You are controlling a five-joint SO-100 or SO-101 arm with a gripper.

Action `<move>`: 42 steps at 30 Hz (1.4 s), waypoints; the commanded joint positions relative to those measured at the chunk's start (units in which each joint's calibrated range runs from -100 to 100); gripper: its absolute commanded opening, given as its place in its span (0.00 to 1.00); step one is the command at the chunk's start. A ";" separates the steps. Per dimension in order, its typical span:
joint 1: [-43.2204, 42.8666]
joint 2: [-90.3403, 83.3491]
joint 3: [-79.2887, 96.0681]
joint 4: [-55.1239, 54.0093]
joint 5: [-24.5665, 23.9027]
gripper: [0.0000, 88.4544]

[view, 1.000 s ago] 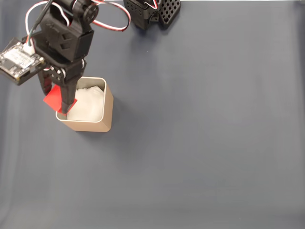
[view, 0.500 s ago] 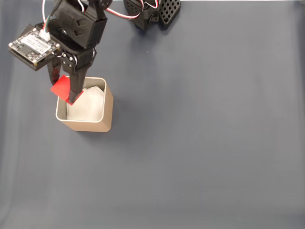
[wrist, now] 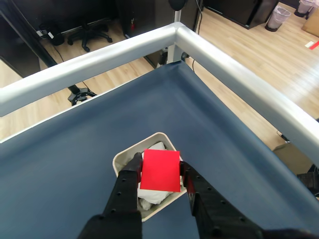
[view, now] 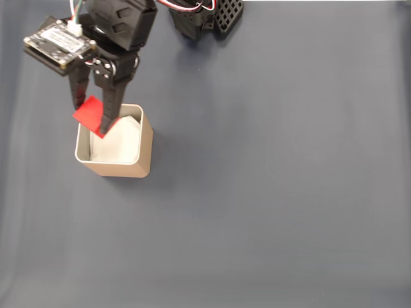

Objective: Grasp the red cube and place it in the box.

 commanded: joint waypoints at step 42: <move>-1.91 -7.49 1.86 -1.71 1.86 0.00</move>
